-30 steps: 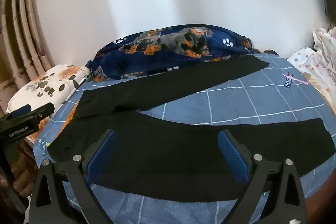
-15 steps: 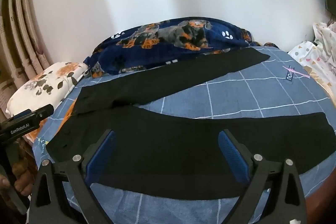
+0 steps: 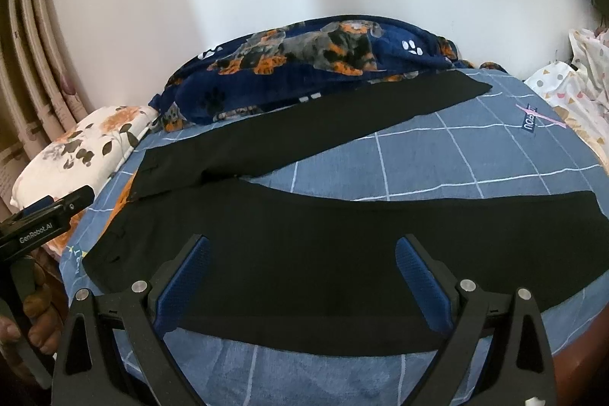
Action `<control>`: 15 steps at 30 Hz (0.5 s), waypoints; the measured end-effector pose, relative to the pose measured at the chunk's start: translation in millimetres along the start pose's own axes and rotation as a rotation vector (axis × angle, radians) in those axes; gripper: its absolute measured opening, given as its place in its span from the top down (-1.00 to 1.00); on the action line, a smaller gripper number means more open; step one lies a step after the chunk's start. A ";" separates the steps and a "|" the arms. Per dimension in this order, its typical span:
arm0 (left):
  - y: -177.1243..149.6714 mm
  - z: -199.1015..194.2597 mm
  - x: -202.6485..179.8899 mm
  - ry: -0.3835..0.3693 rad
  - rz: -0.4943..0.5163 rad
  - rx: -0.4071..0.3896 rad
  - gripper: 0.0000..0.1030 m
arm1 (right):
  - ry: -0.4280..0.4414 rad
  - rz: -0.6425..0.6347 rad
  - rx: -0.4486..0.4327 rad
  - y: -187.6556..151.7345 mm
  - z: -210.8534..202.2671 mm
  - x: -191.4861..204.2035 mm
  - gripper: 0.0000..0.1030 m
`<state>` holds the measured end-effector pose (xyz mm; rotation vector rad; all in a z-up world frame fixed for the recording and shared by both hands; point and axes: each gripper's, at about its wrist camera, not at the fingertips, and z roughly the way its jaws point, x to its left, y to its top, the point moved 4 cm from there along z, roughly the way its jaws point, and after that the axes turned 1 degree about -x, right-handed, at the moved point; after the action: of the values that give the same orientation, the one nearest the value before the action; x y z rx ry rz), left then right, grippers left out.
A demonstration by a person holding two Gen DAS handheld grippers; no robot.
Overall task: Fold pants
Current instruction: 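Position both grippers above the black trousers lying flat on the bed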
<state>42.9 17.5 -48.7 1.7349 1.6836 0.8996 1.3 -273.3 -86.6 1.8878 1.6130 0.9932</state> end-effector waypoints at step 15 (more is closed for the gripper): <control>-4.6 9.4 1.3 -0.017 0.007 0.028 -1.00 | 0.010 0.013 0.024 -3.0 5.6 -1.7 -0.89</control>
<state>47.3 19.6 -58.1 1.7628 1.6878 0.8656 3.5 -273.8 -92.8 1.9150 1.6272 0.9945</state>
